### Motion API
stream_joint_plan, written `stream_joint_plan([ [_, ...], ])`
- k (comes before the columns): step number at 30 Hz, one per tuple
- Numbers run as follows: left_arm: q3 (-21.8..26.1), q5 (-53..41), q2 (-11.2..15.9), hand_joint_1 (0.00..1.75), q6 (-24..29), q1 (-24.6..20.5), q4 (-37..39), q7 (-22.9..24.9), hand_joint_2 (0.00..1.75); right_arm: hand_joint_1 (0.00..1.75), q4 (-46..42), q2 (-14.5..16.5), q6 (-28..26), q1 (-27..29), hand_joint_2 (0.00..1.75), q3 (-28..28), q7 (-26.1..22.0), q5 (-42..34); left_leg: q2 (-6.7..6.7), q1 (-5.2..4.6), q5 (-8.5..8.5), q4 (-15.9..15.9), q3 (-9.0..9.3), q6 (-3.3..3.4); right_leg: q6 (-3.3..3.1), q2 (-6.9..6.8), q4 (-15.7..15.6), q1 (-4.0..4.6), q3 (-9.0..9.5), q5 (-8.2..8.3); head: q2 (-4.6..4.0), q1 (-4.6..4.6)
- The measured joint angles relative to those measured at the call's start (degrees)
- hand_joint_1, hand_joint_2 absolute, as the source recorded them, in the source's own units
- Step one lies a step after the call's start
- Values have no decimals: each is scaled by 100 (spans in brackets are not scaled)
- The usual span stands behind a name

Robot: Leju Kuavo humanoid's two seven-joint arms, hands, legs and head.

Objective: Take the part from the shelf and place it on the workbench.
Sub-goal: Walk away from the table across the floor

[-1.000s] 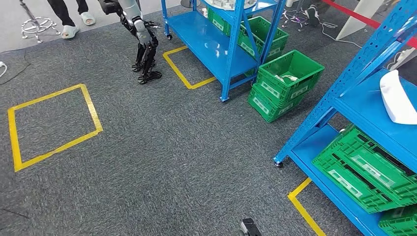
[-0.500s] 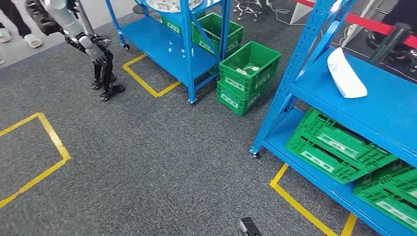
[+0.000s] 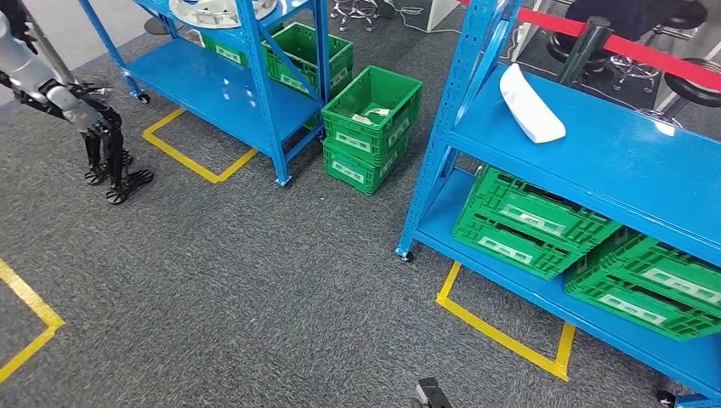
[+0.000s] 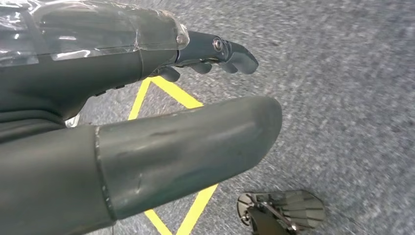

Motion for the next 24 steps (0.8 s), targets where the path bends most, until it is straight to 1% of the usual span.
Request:
stream_joint_plan([
  [1, 0, 0, -2, 0, -1, -6, 1, -2, 0, 0, 1, -2, -1, 8, 0, 7, 2, 3, 57, -1, -30, -2, 37, -15, -18, -81, -396, 6, 178, 236, 0, 19],
  [2, 0, 0, -4, 0, -1, -13, 1, -6, 0, 0, 2, -5, -2, 10, 0, 12, 4, 5, 107, -9, -59, -5, 69, -38, -42, -190, -761, 33, 357, 395, 0, 35],
  [3, 0, 0, -5, 0, -2, -18, 1, -9, 0, 0, 3, -8, -2, 6, 0, 16, 4, 7, 147, -18, -83, -5, 91, -65, -77, -287, -1039, 60, 491, 478, 0, 49],
  [4, 0, 0, -3, 0, -2, -22, 0, -12, 0, 0, 3, -10, -3, 1, 0, 19, 4, 8, 189, -26, -101, -6, 103, -93, -110, -355, -1188, 89, 559, 487, 0, 55],
  [5, 0, 0, -3, 0, -2, -25, 0, -14, 0, 0, 3, -11, -3, 0, 0, 22, 4, 9, 235, -32, -111, -13, 116, -122, -141, -358, -1214, 117, 572, 451, 0, 42],
  [6, 1, 0, -3, 0, -5, -31, 0, -15, 0, 0, 4, -11, -4, 5, 0, 28, 4, 9, 284, -29, -122, -25, 146, -152, -176, -315, -1243, 121, 577, 448, 0, 34],
  [7, 1, 0, -2, 0, -11, -40, 1, -17, 0, 0, 6, -13, -7, 20, 0, 40, 4, 10, 230, -18, -148, -27, 176, -184, -205, -265, -1271, 113, 598, 454, 0, 27],
  [8, 1, 0, -2, 0, -20, -49, 1, -21, 0, 0, 8, -15, -11, 30, 0, 51, 4, 10, 71, -7, -205, 27, 179, -210, -240, -216, -1304, 98, 631, 459, 0, 11],
  [9, 1, -1, -2, 0, -30, -54, 2, -25, 0, 0, 9, -15, -15, 28, 0, 62, 4, 10, -124, 2, -308, 189, 122, -230, -272, -164, -1338, 78, 665, 470, 0, -5],
  [10, 1, -1, -1, 0, -39, -52, 3, -27, 0, 0, 10, -9, -17, 18, 0, 70, 4, 9, -332, 8, -457, 484, -24, -239, -299, -107, -1356, 65, 688, 476, 0, -45],
  [11, 1, -2, -1, 0, -44, -44, 3, -29, 0, 0, 10, 0, -19, 2, 0, 73, 4, 5, -438, 5, -620, 879, -240, -239, -319, -36, -1360, 66, 696, 474, 0, -98],
  [12, 1, -2, 2, 0, -48, -33, 4, -30, 0, 0, 10, 10, -17, -9, 0, 76, 5, 1, -446, -1, -745, 1271, -477, -239, -333, 43, -1359, 72, 700, 470, 0, -142],
  [13, 2, -2, 5, 0, -50, -22, 4, -30, 0, 0, 10, 18, -17, -10, 0, 81, 8, -4, -430, -6, -787, 1552, -675, -236, -343, 127, -1358, 79, 709, 463, 0, -178],
  [14, 2, -1, 10, 0, -50, -14, 4, -29, 0, 0, 10, 19, -17, -4, 0, 87, 11, -11, -416, -10, -700, 1629, -788, -227, -345, 212, -1356, 85, 726, 453, 0, -197],
  [15, 2, -1, 14, 0, -50, -10, 4, -29, 0, 0, 10, 18, -17, 2, 0, 96, 14, -16, -422, -13, -500, 1479, -791, -212, -344, 295, -1354, 88, 749, 440, 0, -206],
  [16, 2, -1, 19, 0, -50, -9, 3, -29, 0, 0, 10, 18, -15, 6, 0, 103, 17, -21, -481, -13, -222, 1142, -699, -190, -333, 378, -1350, 90, 778, 422, 0, -214],
  [17, 2, -1, 28, 0, -50, -10, 3, -29, 0, 0, 10, 22, -13, 7, 0, 109, 18, -24, -660, -1, 13, 766, -572, -157, -316, 451, -1344, 84, 794, 400, 0, -220],
  [18, 1, -1, 35, 0, -50, -9, 3, -28, 0, 0, 10, 26, -10, -1, 0, 113, 18, -25, -830, 12, 167, 427, -445, -133, -292, 526, -1329, 79, 798, 377, 0, -225],
  [19, 1, -2, 42, 0, -50, -8, 3, -28, 0, 0, 9, 31, -6, -10, 0, 115, 19, -25, -967, 15, 236, 209, -360, -114, -258, 599, -1318, 63, 786, 365, 0, -229],
  [20, 0, -1, 46, 0, -51, -7, 4, -25, 0, 0, 9, 36, -3, -16, 0, 116, 19, -25, -1040, 14, 219, 124, -320, -94, -220, 675, -1316, 41, 759, 360, 0, -229],
  [22, 1, -1, 41, 0, -51, -4, 4, -21, 0, 0, 10, 36, 1, -16, 0, 121, 20, -25, -885, 8, 206, 64, -275, -62, -146, 841, -1333, 14, 726, 369, 0, -229],
  [23, 2, 0, 41, 0, -51, -6, 2, -21, 0, 0, 10, 33, 1, -10, 0, 123, 21, -25, -791, 19, 204, 29, -243, -35, -114, 816, -1309, 23, 709, 342, 0, -216],
  [24, 2, 0, 40, 0, -51, -6, 0, -24, 0, 0, 10, 31, 0, -12, 0, 127, 21, -25, -681, 34, 204, -10, -207, -10, -83, 694, -1190, 35, 653, 261, 0, -179],
])
